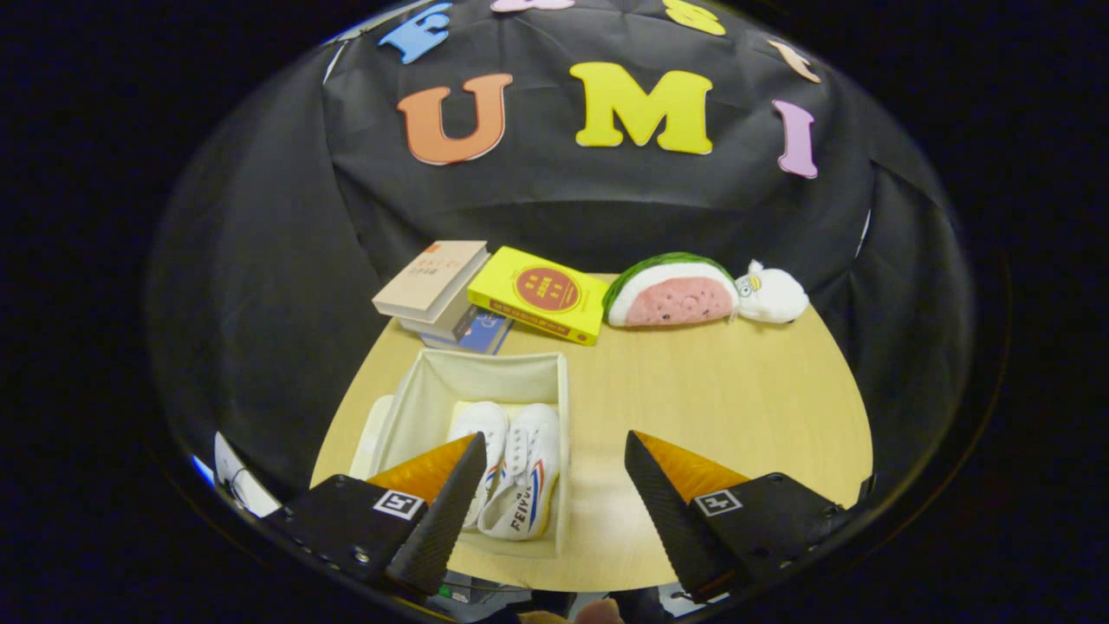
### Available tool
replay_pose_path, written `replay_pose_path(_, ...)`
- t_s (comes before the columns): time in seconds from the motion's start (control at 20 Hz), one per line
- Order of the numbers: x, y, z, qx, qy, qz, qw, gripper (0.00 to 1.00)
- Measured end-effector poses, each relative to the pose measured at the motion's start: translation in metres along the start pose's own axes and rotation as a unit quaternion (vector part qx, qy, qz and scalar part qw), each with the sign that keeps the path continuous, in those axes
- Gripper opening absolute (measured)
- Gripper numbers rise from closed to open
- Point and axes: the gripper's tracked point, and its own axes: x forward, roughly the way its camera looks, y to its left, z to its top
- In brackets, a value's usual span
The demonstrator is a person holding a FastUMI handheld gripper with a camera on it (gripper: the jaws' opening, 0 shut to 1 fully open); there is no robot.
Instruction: Open the storage box then place both shoes into the box .Put the left shoe in first, then the right shoe, with the right side of both shoes facing outward in a uniform manner.
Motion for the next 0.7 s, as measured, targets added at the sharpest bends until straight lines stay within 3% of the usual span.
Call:
replay_pose_path(0.35,-0.079,-0.062,0.027,0.027,-0.146,-0.047,0.988,0.96)
replay_pose_path(0.7,-0.114,-0.094,0.022,0.029,-0.207,-0.058,0.976,0.97)
